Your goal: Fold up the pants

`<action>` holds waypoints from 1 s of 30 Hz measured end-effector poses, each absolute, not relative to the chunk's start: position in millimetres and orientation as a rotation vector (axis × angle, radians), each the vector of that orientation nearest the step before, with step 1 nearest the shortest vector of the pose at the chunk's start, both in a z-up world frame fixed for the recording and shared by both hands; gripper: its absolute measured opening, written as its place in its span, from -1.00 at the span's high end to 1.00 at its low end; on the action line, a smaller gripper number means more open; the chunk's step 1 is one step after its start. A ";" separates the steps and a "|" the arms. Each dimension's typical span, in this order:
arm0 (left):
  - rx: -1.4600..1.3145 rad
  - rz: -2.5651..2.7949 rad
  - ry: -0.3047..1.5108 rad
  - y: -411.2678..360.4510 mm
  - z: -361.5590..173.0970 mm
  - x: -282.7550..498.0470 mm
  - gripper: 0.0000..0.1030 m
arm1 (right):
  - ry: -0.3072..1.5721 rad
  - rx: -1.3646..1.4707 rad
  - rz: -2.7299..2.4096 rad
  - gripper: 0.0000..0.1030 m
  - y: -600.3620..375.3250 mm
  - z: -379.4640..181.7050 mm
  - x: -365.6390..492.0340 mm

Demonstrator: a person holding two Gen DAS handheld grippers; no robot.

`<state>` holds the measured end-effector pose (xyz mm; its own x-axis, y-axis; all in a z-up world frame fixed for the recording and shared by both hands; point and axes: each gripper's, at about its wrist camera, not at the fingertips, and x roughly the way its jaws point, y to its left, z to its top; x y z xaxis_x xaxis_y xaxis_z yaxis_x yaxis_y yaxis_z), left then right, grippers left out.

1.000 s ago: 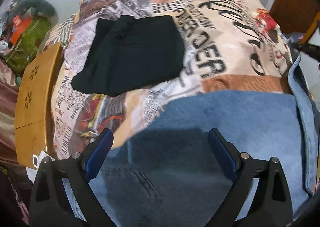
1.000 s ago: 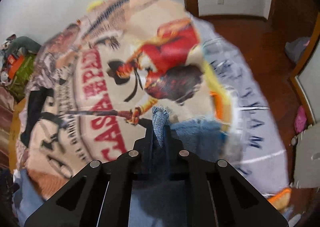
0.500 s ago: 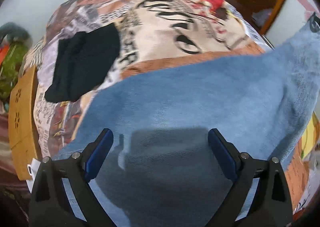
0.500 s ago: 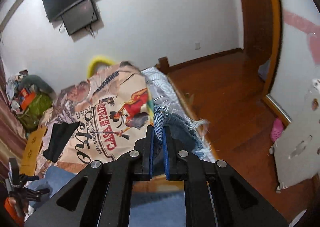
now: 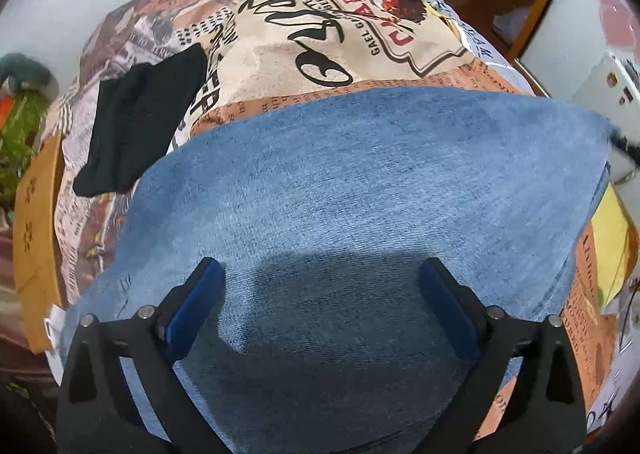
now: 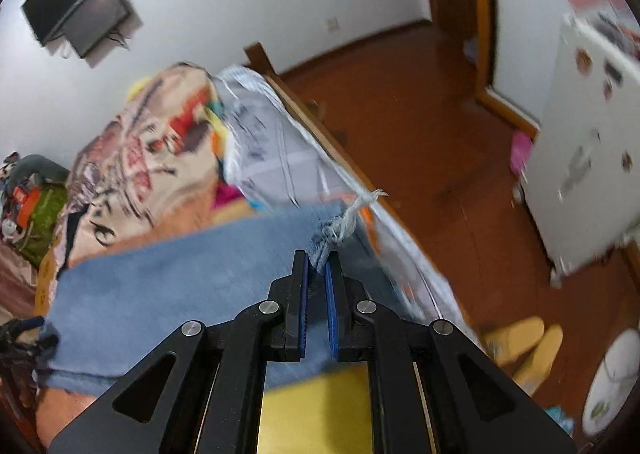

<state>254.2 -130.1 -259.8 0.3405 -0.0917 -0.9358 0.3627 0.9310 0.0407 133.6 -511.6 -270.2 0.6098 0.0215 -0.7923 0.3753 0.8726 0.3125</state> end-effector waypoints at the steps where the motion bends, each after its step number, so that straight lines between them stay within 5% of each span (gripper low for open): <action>1: 0.253 -0.300 1.189 -129.6 -260.3 254.3 -0.97 | 0.914 0.479 -0.229 0.87 -515.6 -274.6 125.7; 8: 0.242 -0.303 1.164 -128.9 -260.4 251.8 -0.98 | 0.952 0.450 -0.331 0.86 -524.6 -275.9 99.2; 17: 0.154 -0.223 1.051 -89.7 -225.0 257.6 -0.98 | 0.863 0.267 -0.233 0.85 -466.8 -211.7 121.2; 25: 0.042 -0.017 0.919 15.9 -179.7 256.1 -0.98 | 0.741 0.152 0.034 0.44 -367.0 -165.9 171.0; 30: -0.034 0.139 0.914 98.3 -177.7 250.5 -0.98 | 0.713 0.113 0.215 0.42 -297.2 -151.3 201.2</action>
<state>250.5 98.3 -177.7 0.6021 0.1052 -0.7915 -0.1345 0.9905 0.0294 201.2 -297.2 -151.3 0.7353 0.2338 -0.6361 -0.1567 0.9718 0.1761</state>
